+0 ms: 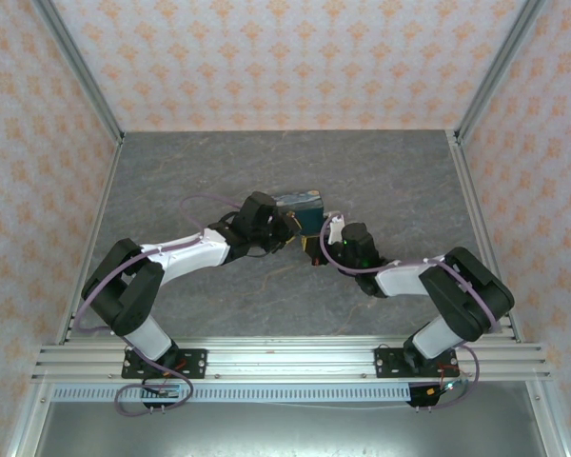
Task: Unlock the padlock with the key
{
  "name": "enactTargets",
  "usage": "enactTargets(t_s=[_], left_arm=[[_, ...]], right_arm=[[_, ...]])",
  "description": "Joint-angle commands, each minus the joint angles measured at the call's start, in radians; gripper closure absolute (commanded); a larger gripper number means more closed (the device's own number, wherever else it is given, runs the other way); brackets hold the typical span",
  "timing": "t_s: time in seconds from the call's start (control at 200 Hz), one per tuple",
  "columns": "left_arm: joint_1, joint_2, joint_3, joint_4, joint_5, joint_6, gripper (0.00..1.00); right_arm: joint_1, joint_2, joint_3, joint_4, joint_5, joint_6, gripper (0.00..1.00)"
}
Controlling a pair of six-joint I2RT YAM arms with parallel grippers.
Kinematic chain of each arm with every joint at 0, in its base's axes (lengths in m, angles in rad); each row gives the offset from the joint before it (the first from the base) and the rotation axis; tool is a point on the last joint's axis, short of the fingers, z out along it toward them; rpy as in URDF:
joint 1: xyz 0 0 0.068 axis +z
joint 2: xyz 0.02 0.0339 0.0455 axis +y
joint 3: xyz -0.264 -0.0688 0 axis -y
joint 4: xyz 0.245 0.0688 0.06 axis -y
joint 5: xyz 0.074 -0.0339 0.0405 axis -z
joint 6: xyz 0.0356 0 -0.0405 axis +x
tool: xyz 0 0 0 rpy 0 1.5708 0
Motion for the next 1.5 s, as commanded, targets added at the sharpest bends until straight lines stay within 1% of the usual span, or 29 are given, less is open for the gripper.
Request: enactTargets(t_s=[0.0,0.37,0.716,1.076,1.496], left_arm=[[-0.022,-0.045,0.002,-0.015,0.067,0.023,0.85],[-0.022,-0.03,0.001,-0.004,0.081,0.032,0.85],[-0.021,-0.024,-0.005,-0.008,0.085,0.048,0.85],[-0.019,-0.017,-0.007,-0.035,0.074,0.078,0.85],[-0.017,-0.003,-0.021,0.012,0.079,0.057,0.86]], right_arm=[[-0.009,0.005,0.056,0.082,-0.013,0.004,1.0],[-0.01,0.036,0.105,0.074,-0.063,0.003,1.0],[-0.021,0.046,0.109,0.087,-0.083,0.004,1.0],[-0.048,0.039,0.106,0.084,-0.133,0.007,1.0],[-0.048,0.091,0.133,0.109,-0.202,0.052,1.0]])
